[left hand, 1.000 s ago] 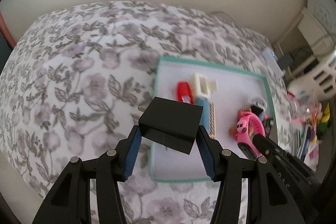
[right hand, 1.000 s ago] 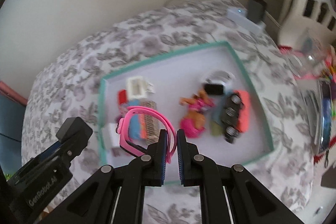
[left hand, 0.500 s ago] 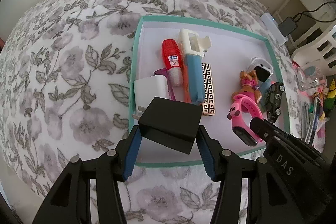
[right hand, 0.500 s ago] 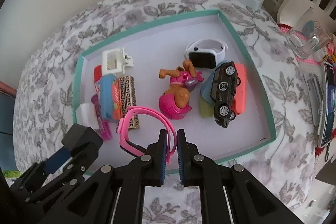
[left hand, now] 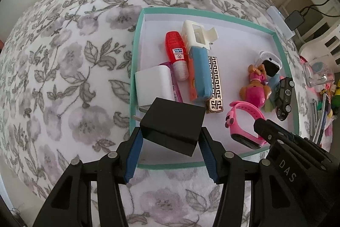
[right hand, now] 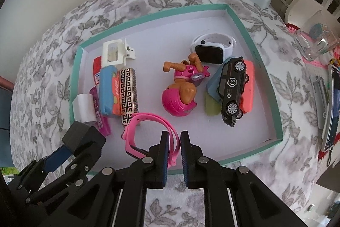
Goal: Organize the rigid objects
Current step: 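Lower the black charger and pink band into the tray and open both grippers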
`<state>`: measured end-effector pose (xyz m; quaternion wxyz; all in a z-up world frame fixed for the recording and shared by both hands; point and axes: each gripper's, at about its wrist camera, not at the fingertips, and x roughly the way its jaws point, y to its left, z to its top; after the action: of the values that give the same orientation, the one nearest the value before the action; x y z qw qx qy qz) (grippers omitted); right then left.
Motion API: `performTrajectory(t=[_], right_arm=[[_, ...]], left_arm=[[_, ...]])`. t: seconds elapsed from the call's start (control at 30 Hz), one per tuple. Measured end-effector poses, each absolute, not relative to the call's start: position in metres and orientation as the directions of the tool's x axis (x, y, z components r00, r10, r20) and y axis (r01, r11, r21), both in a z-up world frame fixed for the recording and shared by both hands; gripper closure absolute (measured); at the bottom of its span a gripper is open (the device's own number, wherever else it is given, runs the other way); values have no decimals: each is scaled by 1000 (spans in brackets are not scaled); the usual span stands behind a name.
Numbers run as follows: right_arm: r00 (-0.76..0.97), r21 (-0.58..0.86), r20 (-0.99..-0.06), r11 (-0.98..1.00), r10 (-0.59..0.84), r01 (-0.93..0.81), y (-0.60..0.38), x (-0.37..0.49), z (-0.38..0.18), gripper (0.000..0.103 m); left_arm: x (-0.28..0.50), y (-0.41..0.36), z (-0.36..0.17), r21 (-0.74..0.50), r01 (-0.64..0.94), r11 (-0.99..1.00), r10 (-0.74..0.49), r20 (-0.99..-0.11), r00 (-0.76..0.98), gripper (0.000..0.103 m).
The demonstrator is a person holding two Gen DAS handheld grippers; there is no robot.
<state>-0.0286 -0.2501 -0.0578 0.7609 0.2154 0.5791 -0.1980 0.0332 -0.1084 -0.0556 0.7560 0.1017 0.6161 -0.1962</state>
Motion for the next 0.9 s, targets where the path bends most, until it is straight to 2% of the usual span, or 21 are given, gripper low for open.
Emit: performTrajectory(t=[0.13,0.27,0.37,0.47,0.7,0.73,0.77,0.8,0.83,0.87,0.9], right_arm=[[247,95,-968,827,-54,555,-251,-29,-58,89],[251,98,-966,826,-55,556,-251,-29,-56,83],[262,97,-963,826,-64,556,-252,-30,-52,81],[270,95,-960,823,-73,560,-252,-31,-49,69],[292,96,-953,829,-83,550,-251,-30,-43,69],[294,96,-952,831,-84,548,-250,-29,-43,67],[296,95,-951,833,-86,545,-249,-29,-43,60],[298,93,-951,835,-87,542,-248,-28,-42,54],[301,92,-950,837,-89,540,-247,-28,-42,52],[304,91,-948,838,-92,537,-247,-27,-42,48],[308,91,-947,840,-94,534,-246,-27,-41,43]], left_arm=[[33,-108,-55,-78,427,901,-166,-971,174,48],[32,-110,-51,-86,431,898,-181,-966,185,38],[31,-109,-48,-68,433,899,-171,-964,205,38],[32,-105,-47,-83,417,905,-182,-962,204,38],[41,-88,-38,-22,351,936,-128,-950,284,38],[42,-86,-38,-14,341,940,-120,-948,293,38],[44,-83,-37,-5,329,944,-111,-947,303,37],[46,-79,-38,4,316,949,-99,-945,311,35],[48,-77,-38,14,307,952,-88,-945,316,31],[50,-75,-39,24,297,955,-77,-944,321,21],[52,-71,-40,32,287,957,-66,-943,325,17]])
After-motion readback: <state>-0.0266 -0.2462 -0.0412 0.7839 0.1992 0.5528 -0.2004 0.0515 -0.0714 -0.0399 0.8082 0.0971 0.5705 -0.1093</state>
